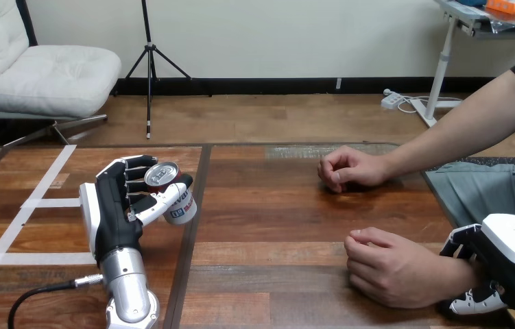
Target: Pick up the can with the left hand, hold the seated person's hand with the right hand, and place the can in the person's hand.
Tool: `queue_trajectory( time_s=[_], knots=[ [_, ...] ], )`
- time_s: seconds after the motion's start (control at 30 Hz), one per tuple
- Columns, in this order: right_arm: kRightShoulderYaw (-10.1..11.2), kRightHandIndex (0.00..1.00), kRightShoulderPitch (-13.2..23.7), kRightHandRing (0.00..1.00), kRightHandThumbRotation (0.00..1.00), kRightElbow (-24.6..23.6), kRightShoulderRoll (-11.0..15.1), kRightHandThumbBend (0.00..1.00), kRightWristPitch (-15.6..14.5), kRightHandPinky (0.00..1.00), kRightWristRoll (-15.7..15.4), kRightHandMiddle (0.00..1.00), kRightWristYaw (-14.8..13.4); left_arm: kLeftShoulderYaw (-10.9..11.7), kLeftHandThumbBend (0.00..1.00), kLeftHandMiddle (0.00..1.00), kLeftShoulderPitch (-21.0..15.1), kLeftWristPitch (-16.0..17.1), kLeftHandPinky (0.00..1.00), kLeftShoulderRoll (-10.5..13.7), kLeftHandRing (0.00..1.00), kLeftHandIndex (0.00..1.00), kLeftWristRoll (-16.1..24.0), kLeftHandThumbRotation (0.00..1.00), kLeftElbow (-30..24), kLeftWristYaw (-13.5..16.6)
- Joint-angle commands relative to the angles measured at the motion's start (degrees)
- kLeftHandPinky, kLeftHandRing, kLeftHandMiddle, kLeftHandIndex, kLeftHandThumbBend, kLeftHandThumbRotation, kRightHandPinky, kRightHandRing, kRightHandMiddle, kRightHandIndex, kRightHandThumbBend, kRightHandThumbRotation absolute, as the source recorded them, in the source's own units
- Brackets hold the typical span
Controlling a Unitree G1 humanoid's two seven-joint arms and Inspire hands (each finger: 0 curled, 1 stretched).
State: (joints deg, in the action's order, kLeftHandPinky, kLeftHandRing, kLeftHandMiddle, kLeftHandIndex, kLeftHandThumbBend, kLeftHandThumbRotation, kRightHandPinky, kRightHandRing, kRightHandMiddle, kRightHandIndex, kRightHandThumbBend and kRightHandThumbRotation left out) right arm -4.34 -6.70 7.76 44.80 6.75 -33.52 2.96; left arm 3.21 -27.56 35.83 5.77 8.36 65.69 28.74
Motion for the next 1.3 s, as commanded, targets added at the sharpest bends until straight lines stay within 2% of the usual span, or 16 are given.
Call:
queue_trajectory(
  time_s=[0.0, 0.27, 0.57, 0.77, 1.07, 1.27],
  knots=[
    [2.59, 0.55, 0.54, 0.48, 0.00, -1.89, -0.71, 0.75, 0.02, 0.41, 1.36, 0.54, -1.02, -0.01, 0.65, 0.53, -4.84, 1.67, 0.44, 0.16, 0.50, 0.53, 0.41, 0.00, -3.00, 0.07],
    [3.06, 0.55, 0.53, 0.48, 0.00, -4.25, -0.71, 0.72, -0.66, 0.42, 1.34, 0.54, -0.28, 0.26, 0.65, 0.53, -4.96, 1.68, 0.44, -0.04, 0.50, 0.53, -0.02, 0.00, -2.94, -0.19],
    [3.17, 0.56, 0.70, 0.49, 0.00, -7.72, -0.97, 0.70, -2.85, 0.43, 0.98, 0.55, 0.98, 0.30, 0.66, 0.53, -5.06, 1.51, 0.44, -0.07, 0.50, 0.53, -0.16, 0.00, -2.92, -0.62],
    [3.34, 0.56, 0.99, 0.49, 0.00, -9.04, -1.17, 0.71, -2.45, 0.43, 1.44, 0.55, 0.70, 0.18, 0.66, 0.53, -5.18, 1.67, 0.44, -0.01, 0.51, 0.53, 0.04, 0.00, -2.78, -0.59],
    [3.09, 0.55, 1.61, 0.49, 0.00, -10.40, -1.19, 0.73, -2.04, 0.44, 0.51, 0.55, -0.18, 0.10, 0.65, 0.53, -5.10, 1.28, 0.44, -0.31, 0.51, 0.53, -0.07, 0.00, -3.34, -1.15],
    [2.86, 0.55, 2.21, 0.48, 0.00, -10.81, -1.32, 0.73, -2.29, 0.44, 0.32, 0.54, 0.19, -0.36, 0.65, 0.54, -4.81, 1.11, 0.45, -0.62, 0.51, 0.54, 0.31, 0.00, -4.12, -1.35]
  ],
)
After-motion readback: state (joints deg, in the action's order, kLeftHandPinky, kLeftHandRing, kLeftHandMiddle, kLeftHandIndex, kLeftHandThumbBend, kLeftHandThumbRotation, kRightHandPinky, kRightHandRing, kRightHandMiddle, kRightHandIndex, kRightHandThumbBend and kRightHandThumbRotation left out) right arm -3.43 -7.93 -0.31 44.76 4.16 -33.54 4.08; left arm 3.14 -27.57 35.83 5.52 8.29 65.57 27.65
